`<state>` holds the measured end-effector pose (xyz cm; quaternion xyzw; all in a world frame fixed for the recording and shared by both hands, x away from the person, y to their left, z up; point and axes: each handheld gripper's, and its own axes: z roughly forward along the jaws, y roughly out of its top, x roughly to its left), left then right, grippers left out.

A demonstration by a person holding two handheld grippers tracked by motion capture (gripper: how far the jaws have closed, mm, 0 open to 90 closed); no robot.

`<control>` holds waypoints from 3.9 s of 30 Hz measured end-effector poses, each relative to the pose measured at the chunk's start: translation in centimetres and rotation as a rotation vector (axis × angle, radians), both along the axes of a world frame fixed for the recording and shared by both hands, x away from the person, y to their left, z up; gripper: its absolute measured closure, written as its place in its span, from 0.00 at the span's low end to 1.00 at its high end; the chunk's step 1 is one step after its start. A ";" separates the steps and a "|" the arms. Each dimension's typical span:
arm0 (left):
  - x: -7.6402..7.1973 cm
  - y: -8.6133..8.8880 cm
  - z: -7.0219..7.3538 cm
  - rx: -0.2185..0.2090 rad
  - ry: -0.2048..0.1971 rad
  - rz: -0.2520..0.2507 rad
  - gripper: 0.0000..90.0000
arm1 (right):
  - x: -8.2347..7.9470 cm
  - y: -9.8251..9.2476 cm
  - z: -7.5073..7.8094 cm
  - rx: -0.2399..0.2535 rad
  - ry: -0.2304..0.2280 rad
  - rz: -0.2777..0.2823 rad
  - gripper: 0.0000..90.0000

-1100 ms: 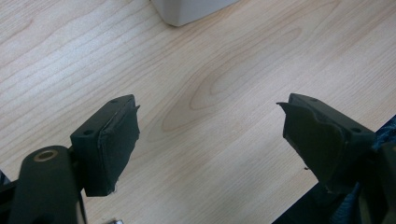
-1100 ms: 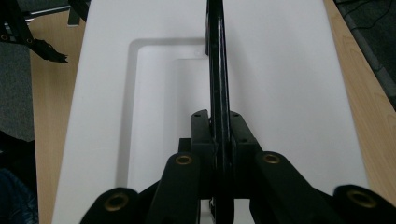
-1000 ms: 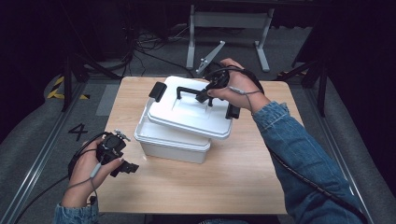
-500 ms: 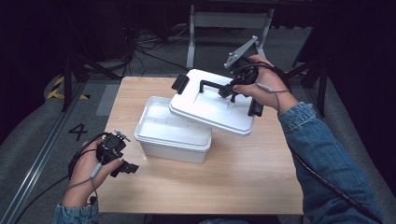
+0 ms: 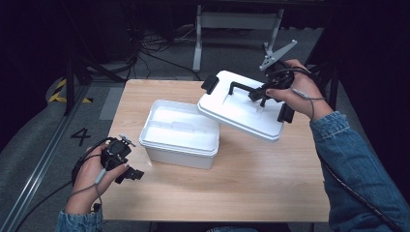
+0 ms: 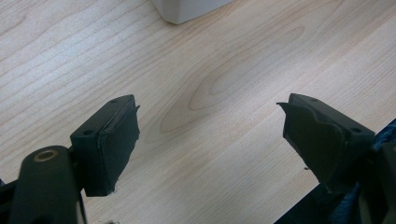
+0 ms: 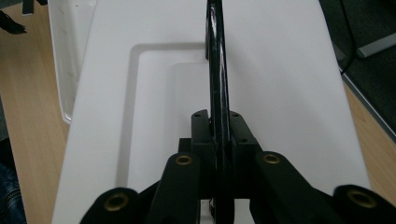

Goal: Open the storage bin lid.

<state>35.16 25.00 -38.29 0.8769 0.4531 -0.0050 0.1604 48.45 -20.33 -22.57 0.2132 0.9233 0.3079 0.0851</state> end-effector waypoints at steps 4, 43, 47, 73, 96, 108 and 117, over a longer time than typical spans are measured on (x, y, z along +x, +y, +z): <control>0.0 0.0 -0.1 0.002 -0.002 -0.003 0.21 | 0.0 -1.3 -0.2 0.006 0.000 -0.017 0.94; 0.3 0.0 -0.9 0.005 0.032 0.009 0.21 | 1.2 -10.9 -8.5 0.001 0.118 -0.238 0.94; 0.3 0.1 -0.9 0.008 0.029 0.007 0.21 | 1.3 -11.2 -10.0 -0.007 0.135 -0.249 0.94; 0.4 0.0 -1.2 0.008 0.040 0.006 0.21 | 2.3 -11.8 -16.9 0.011 0.172 -0.268 0.94; 0.5 0.0 -1.4 0.015 0.050 -0.003 0.21 | 2.8 -12.3 -20.0 0.051 0.246 -0.288 0.93; 0.5 0.0 -1.5 0.016 0.053 -0.003 0.21 | 3.1 -12.6 -20.1 0.063 0.245 -0.305 0.86; 0.4 0.0 -1.5 0.016 0.054 -0.006 0.21 | 3.2 -13.2 -19.6 0.056 0.135 -0.334 0.60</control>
